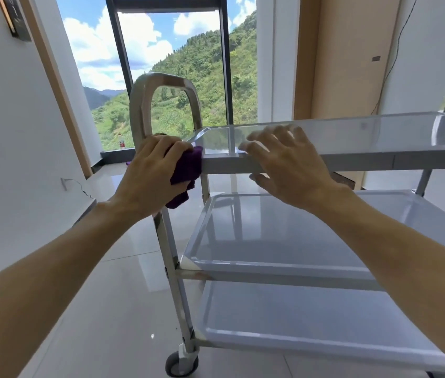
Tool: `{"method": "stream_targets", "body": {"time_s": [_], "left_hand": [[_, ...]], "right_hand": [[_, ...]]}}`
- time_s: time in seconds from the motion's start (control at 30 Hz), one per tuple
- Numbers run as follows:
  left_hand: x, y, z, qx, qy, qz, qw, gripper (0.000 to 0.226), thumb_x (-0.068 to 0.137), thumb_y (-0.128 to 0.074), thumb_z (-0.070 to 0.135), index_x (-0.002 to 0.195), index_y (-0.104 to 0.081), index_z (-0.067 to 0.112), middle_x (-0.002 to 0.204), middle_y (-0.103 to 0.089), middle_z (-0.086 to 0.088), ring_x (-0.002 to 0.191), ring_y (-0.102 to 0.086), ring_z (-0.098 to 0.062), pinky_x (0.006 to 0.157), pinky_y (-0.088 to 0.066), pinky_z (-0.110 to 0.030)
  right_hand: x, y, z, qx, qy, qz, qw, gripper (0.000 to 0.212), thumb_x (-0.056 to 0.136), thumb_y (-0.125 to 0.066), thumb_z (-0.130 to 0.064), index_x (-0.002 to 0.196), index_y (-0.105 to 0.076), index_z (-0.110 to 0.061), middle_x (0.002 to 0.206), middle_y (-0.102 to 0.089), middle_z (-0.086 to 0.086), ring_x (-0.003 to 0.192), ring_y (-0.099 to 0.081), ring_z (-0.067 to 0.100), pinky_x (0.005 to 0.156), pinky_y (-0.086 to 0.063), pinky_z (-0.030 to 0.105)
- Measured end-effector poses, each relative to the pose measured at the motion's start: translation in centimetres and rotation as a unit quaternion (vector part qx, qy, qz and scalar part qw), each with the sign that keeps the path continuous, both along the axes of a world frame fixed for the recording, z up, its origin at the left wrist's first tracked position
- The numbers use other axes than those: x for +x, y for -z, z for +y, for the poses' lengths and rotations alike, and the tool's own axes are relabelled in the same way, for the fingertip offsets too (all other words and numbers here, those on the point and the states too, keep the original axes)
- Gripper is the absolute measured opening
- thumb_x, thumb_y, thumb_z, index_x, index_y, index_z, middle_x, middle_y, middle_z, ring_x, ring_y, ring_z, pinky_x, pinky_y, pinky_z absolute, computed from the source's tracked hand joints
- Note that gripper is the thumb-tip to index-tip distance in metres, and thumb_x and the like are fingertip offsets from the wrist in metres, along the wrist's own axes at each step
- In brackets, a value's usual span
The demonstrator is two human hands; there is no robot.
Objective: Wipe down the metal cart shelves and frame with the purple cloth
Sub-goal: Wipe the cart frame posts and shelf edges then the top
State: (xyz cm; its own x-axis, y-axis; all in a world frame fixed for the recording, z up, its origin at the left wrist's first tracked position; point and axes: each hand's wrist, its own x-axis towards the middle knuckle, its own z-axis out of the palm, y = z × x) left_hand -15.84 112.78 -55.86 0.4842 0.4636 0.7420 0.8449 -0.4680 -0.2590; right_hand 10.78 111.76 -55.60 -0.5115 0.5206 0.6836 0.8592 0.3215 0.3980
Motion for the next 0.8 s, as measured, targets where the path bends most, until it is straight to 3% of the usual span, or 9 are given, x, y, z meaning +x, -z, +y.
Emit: {"method": "stream_targets", "body": {"time_s": [0.13,0.23,0.37,0.5,0.57,0.67,0.8], "left_hand": [[-0.3,2.7,-1.2,0.033,0.076,-0.067,0.994,0.052,0.082,-0.076,0.027,0.124,-0.057,0.001,0.127,-0.059,-0.017,0.121,-0.05,-0.032,0.105,-0.043,-0.042],[0.6,5.9,-2.8,0.008,0.109,-0.057,0.992,0.046,0.087,-0.07,0.027,0.122,-0.058,0.0,0.127,-0.058,-0.016,0.124,-0.048,-0.032,0.108,-0.04,-0.041],[1.7,9.4,-3.9,-0.138,0.083,-0.091,0.983,0.038,0.084,-0.073,0.021,0.118,-0.061,0.008,0.116,-0.064,-0.006,0.104,-0.056,-0.021,0.088,-0.054,-0.037],[1.8,12.0,-4.3,-0.245,0.045,-0.222,0.943,0.034,0.087,-0.071,0.028,0.118,-0.058,0.023,0.098,-0.061,0.019,0.084,-0.059,-0.005,0.07,-0.045,-0.008],[1.7,12.9,-4.6,-0.28,0.062,-0.272,0.918,0.031,0.087,-0.07,0.031,0.115,-0.057,0.03,0.089,-0.062,0.029,0.084,-0.062,0.003,0.061,-0.046,-0.004],[1.8,14.0,-5.2,-0.341,0.12,-0.254,0.897,0.027,0.087,-0.07,0.035,0.108,-0.055,0.04,0.089,-0.063,0.036,0.09,-0.059,0.016,0.059,-0.044,0.0],[2.1,17.2,-4.6,-0.403,0.187,-0.178,0.878,0.023,0.084,-0.066,0.047,0.105,-0.057,0.045,0.096,-0.064,0.027,0.092,-0.063,0.003,0.065,-0.047,-0.005]], "right_hand": [[2.3,3.6,-1.2,0.04,-0.083,0.024,0.995,0.051,0.088,-0.07,-0.02,0.134,-0.055,-0.007,0.141,-0.052,0.017,0.133,-0.047,0.037,0.118,-0.029,0.05],[2.2,6.2,-2.0,0.043,-0.115,0.055,0.991,0.037,0.093,-0.062,-0.012,0.129,-0.061,-0.007,0.146,-0.049,0.02,0.141,-0.04,0.037,0.119,-0.025,0.054],[1.0,8.6,-2.7,-0.006,-0.175,0.064,0.983,0.028,0.09,-0.061,-0.005,0.118,-0.066,-0.005,0.133,-0.06,0.019,0.128,-0.053,0.035,0.115,-0.035,0.05],[0.0,12.0,-3.7,-0.143,-0.175,0.15,0.963,0.024,0.09,-0.062,-0.003,0.114,-0.067,-0.006,0.124,-0.064,0.013,0.114,-0.06,0.03,0.096,-0.052,0.04],[-0.4,13.6,-3.9,-0.207,-0.181,0.204,0.94,0.024,0.094,-0.06,-0.006,0.116,-0.066,-0.009,0.124,-0.063,0.008,0.114,-0.059,0.025,0.093,-0.054,0.037],[-0.6,15.9,-4.1,-0.247,-0.192,0.213,0.926,0.022,0.097,-0.056,-0.008,0.116,-0.066,-0.01,0.121,-0.063,0.005,0.112,-0.059,0.02,0.092,-0.054,0.036],[-0.1,19.2,-5.0,-0.246,-0.206,0.231,0.919,0.016,0.095,-0.057,-0.003,0.106,-0.069,-0.007,0.101,-0.068,0.003,0.089,-0.063,0.016,0.08,-0.055,0.03]]}}
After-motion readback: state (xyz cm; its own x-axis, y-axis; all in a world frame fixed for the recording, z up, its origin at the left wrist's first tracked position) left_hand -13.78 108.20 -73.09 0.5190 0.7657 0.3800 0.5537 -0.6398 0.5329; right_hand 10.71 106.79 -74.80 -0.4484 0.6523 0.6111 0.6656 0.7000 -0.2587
